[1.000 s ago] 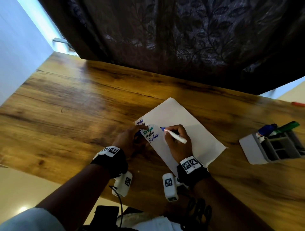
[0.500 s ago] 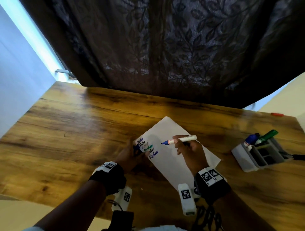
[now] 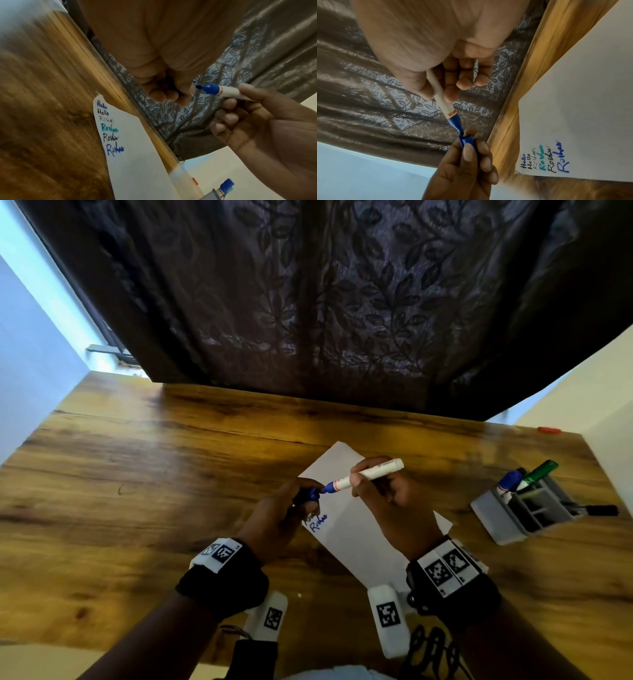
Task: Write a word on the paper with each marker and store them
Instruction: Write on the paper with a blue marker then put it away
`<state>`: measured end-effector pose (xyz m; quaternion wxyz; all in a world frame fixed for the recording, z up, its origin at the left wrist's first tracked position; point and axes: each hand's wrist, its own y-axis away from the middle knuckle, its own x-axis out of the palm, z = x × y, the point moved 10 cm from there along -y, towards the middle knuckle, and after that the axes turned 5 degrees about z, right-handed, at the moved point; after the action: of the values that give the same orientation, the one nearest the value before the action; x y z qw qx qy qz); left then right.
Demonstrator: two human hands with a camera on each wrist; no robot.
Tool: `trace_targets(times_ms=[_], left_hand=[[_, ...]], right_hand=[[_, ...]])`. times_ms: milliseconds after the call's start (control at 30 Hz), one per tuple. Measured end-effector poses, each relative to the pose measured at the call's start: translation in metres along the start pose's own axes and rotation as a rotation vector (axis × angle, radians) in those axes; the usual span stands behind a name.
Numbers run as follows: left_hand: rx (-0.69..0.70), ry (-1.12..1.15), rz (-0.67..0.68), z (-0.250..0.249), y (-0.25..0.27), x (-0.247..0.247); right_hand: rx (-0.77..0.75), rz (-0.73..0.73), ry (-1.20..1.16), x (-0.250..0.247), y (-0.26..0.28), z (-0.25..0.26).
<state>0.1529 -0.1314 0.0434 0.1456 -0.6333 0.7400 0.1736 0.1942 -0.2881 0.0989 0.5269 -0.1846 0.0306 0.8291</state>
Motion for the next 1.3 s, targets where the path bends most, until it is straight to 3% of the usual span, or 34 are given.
trace_targets(times_ms=[133,333,433,567,767,967,1100,1167,1300], left_hand=[[0.041,-0.01,-0.058,-0.02,0.009,-0.011],[0.107,0.081,0.026,-0.033,0.013,-0.01],[0.092,0.093,-0.056,-0.036,0.015,-0.023],[0.185,0.026,-0.131,-0.064,0.012,-0.032],[0.336,-0.055,-0.04,-0.099,-0.001,-0.017],[0.324,-0.106,0.04,-0.096,-0.014,0.014],[0.254,-0.161,-0.006,-0.093,-0.024,0.026],[0.253,-0.161,-0.006,-0.106,-0.034,0.039],[0.29,-0.164,0.017,-0.137,-0.056,0.067]], right_hand=[[0.002,-0.02,0.031,0.005,0.001,0.003],[0.038,-0.039,0.021,0.01,-0.001,0.001],[0.022,-0.012,-0.103,0.01,-0.004,0.014],[0.021,-0.079,-0.4,0.006,-0.009,0.026],[-0.007,-0.092,-0.463,-0.018,-0.013,0.035],[0.165,-0.1,-0.337,-0.057,0.013,-0.011],[0.254,-0.212,-0.558,-0.084,0.04,-0.05],[0.218,-0.261,-0.445,-0.116,0.052,-0.062],[0.221,-0.075,0.142,-0.148,0.063,-0.066]])
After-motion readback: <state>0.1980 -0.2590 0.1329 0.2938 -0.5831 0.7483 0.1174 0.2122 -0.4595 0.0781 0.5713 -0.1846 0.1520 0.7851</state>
